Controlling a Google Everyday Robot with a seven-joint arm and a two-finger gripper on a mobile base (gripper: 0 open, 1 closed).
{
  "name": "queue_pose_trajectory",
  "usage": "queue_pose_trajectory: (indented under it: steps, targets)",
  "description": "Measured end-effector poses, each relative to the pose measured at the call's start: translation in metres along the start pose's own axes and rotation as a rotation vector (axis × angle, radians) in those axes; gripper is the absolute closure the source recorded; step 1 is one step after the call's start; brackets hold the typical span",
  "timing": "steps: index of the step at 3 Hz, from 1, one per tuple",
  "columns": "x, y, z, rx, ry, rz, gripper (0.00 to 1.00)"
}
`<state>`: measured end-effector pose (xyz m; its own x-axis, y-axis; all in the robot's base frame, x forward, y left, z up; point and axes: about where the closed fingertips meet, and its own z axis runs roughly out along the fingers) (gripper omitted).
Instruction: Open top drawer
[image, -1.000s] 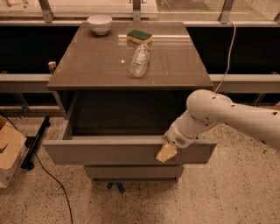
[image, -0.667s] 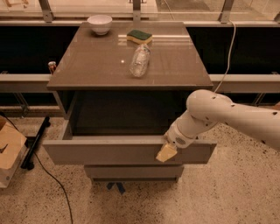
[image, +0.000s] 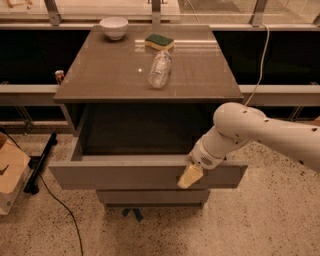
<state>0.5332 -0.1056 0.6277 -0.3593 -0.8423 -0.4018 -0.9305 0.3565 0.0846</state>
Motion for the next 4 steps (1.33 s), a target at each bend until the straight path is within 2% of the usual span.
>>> queue_pose_trajectory:
  steps: [1,2,3,4]
  targets:
    - [0.0,0.0,0.0,0.0,0.0,0.0,0.0]
    - [0.0,0.0,0.0,-0.001,0.001,-0.001,0.0]
    - [-0.008,0.01,-0.015,0.005,0.019,-0.042,0.0]
    - [-0.015,0.022,-0.041,0.035,0.028,-0.083,0.0]
